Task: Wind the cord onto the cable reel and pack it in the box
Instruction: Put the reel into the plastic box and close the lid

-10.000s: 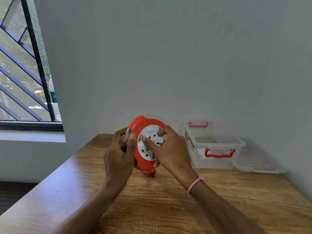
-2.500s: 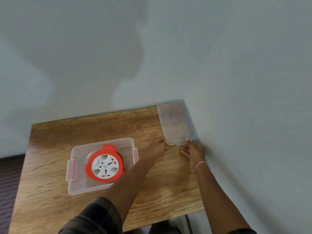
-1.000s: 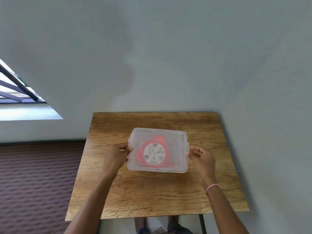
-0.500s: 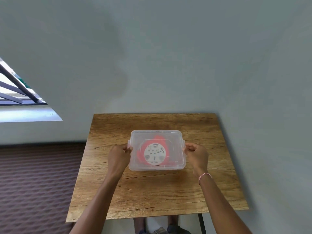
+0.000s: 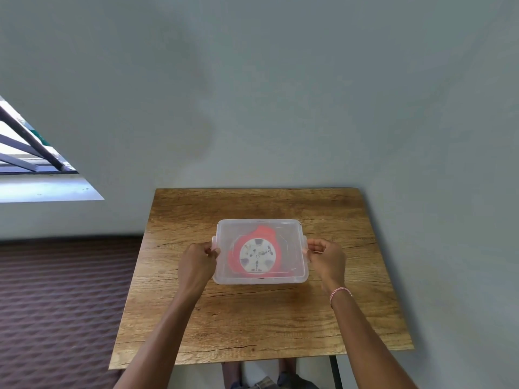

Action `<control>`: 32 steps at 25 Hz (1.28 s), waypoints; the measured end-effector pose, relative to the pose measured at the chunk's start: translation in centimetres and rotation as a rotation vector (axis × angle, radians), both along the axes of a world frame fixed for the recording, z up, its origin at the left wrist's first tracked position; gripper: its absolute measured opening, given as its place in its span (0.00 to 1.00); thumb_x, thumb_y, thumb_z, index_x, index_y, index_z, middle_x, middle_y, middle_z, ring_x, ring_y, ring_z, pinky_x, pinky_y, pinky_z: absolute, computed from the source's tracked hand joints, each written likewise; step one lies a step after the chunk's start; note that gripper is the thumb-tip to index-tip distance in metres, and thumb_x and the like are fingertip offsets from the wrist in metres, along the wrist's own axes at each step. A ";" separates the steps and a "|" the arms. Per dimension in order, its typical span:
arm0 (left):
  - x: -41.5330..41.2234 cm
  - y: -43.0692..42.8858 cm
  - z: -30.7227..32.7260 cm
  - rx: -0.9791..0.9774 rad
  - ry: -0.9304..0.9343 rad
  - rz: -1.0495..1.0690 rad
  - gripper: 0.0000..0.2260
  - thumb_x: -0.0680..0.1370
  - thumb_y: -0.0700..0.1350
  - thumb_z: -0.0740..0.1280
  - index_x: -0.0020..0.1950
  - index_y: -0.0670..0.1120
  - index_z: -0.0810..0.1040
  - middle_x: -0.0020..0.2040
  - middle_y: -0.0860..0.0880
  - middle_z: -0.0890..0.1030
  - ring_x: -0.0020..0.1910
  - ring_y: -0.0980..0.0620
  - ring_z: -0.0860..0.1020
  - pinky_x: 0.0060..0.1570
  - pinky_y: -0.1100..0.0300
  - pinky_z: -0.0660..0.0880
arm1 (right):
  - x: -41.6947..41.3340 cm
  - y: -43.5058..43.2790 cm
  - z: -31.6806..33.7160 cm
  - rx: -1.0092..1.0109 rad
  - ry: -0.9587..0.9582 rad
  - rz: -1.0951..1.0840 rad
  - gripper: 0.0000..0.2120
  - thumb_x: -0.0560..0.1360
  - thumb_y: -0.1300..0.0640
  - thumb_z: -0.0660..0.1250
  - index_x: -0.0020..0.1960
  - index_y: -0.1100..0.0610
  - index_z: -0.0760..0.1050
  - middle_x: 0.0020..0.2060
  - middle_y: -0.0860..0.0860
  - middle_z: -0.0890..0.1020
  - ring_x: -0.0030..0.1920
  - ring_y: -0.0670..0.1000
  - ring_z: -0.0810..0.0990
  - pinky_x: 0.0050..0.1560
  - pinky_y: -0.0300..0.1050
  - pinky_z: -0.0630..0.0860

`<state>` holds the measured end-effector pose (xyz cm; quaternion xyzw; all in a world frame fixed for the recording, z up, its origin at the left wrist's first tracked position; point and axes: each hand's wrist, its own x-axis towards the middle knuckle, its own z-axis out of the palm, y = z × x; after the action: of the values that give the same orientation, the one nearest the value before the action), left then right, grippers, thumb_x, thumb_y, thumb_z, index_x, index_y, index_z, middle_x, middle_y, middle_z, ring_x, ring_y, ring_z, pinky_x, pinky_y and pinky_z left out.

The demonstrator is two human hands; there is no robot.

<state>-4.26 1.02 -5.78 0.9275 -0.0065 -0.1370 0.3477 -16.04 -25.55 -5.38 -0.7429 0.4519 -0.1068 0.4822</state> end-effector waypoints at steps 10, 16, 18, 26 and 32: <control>2.1 0.0 -1.2 -0.058 0.207 0.083 0.10 0.80 0.46 0.72 0.61 0.47 0.81 0.52 0.48 0.86 0.49 0.47 0.84 0.51 0.46 0.83 | 0.6 -0.3 -1.2 0.134 0.055 0.011 0.09 0.79 0.64 0.71 0.55 0.52 0.78 0.49 0.47 0.83 0.47 0.46 0.83 0.39 0.39 0.80; 2.3 -0.1 -0.3 -0.280 0.559 0.138 0.13 0.86 0.42 0.63 0.68 0.40 0.77 0.54 0.43 0.86 0.52 0.44 0.85 0.46 0.49 0.83 | 0.0 -2.7 -0.9 0.789 0.046 0.091 0.10 0.83 0.63 0.67 0.64 0.58 0.76 0.55 0.60 0.86 0.50 0.57 0.86 0.46 0.56 0.86; 2.4 0.4 -0.1 -0.347 0.591 0.172 0.08 0.85 0.41 0.65 0.60 0.40 0.81 0.50 0.43 0.87 0.50 0.45 0.86 0.43 0.52 0.82 | 0.0 -3.5 -0.7 0.817 0.046 0.111 0.11 0.81 0.65 0.68 0.64 0.61 0.77 0.54 0.60 0.86 0.47 0.57 0.84 0.46 0.55 0.85; 1.2 0.1 -1.0 -0.263 0.244 0.184 0.06 0.79 0.39 0.73 0.42 0.43 0.86 0.40 0.44 0.87 0.44 0.43 0.87 0.47 0.43 0.85 | 0.6 -1.2 -0.8 0.226 0.077 0.101 0.07 0.79 0.64 0.71 0.51 0.55 0.84 0.44 0.51 0.88 0.46 0.52 0.87 0.47 0.52 0.87; 0.8 -0.5 -1.1 -0.155 0.128 0.192 0.11 0.77 0.40 0.76 0.36 0.48 0.83 0.34 0.49 0.86 0.35 0.50 0.85 0.39 0.50 0.85 | 0.6 -0.5 -1.1 0.029 0.091 0.135 0.04 0.78 0.63 0.72 0.48 0.58 0.85 0.40 0.51 0.88 0.44 0.54 0.88 0.47 0.56 0.86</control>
<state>-3.41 0.54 -6.85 0.8836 0.0938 -0.1609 0.4296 -15.46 -26.01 -6.50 -0.7688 0.4237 -0.0334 0.4779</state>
